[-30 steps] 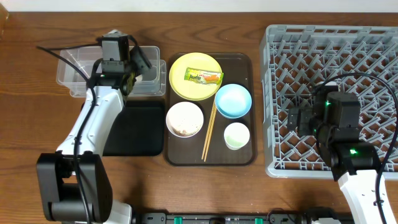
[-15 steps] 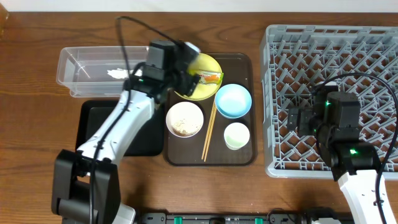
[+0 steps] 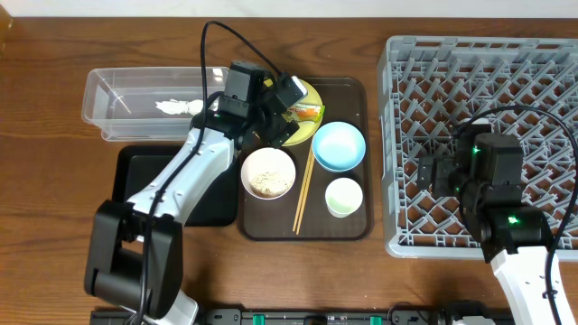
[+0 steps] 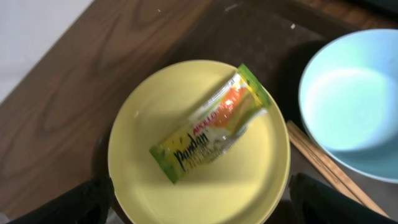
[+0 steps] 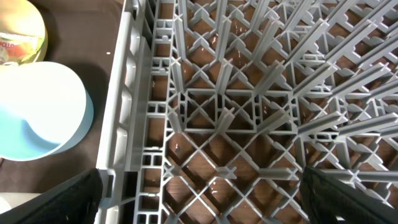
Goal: Sort waste into correct bins and load items into the dishwasher rack
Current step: 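Return the left gripper to the yellow plate and grasp the snack wrapper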
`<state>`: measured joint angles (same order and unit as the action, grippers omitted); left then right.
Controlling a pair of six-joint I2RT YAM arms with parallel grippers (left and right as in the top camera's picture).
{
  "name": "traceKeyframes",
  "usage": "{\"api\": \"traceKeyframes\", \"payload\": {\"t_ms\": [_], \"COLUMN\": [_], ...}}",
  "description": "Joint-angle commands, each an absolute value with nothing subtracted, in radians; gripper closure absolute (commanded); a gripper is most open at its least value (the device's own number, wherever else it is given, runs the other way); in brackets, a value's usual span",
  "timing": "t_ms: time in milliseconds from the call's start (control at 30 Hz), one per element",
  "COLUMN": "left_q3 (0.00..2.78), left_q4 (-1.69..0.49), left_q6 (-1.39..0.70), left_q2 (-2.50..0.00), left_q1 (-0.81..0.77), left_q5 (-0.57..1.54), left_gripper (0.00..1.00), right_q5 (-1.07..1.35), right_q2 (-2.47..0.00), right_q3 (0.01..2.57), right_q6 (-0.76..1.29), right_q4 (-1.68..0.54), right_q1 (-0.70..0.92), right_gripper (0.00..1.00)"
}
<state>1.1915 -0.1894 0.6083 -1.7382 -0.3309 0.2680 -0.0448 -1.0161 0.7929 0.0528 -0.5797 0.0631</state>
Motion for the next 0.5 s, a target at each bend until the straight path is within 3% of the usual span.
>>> {"api": "traceKeyframes", "payload": {"t_ms": [0,200,467], "left_q3": [1.2,1.28,1.532], "left_q4": [-0.153,-0.171,-0.4], "left_q6": [0.673,0.684,0.677], "left_q2": [-1.79,-1.889,-2.043], "left_q1": [-0.333,-0.332,-0.338], "left_q5": [0.282,0.246,0.251], "left_gripper": [0.06,0.06,0.06], "right_q5": [-0.044,-0.044,-0.044], "right_q2": [-1.01,-1.01,-1.01], "right_q3": [0.815,0.815,0.815], "right_q6": [0.067,0.067,0.067], "right_q4": [-0.58,-0.58,-0.58], "right_q1": [0.079,0.079,0.079], "right_gripper": [0.01,0.01,0.01]}}
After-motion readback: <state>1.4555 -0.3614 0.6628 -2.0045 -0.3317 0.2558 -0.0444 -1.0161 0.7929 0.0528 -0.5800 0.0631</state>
